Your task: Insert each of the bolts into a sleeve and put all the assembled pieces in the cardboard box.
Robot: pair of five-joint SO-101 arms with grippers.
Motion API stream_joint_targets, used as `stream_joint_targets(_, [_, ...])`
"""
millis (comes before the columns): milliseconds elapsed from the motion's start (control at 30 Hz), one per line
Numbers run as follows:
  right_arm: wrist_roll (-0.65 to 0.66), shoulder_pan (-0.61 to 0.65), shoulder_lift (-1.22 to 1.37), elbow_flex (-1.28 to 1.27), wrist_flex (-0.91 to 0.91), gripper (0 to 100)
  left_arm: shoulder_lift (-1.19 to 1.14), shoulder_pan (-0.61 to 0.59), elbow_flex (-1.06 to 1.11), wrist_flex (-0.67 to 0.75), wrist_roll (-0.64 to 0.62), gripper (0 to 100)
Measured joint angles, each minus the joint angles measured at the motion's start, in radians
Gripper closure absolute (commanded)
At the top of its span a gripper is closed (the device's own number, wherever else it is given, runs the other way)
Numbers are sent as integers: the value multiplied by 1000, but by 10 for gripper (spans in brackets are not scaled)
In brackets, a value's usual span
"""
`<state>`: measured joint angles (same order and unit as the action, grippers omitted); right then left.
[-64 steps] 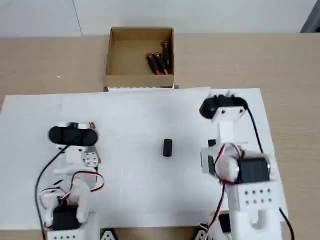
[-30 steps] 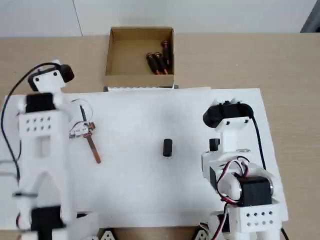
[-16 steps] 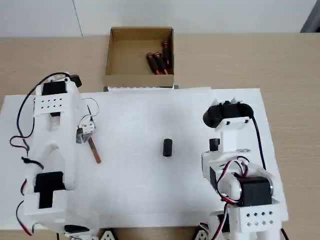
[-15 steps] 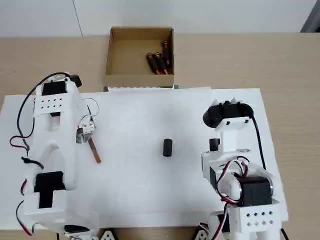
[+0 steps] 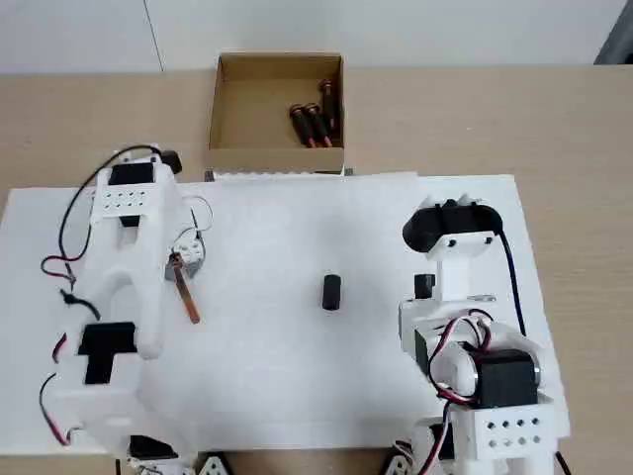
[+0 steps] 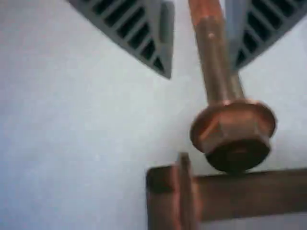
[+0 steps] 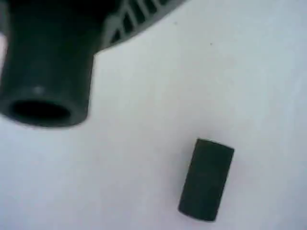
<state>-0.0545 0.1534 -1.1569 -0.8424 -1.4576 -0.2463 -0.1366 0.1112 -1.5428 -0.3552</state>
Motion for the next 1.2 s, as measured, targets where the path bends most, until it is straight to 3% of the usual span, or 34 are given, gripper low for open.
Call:
stream_joint_targets(867, [0,0,0,0,0,995,-92,-2,21,101,-3,930])
stream_joint_targets(967, [0,0,0,0,0,995,-95,-2,23,109,-3,994])
stream_joint_targets(1200, [0,0,0,0,0,995,-95,6,21,110,-3,995])
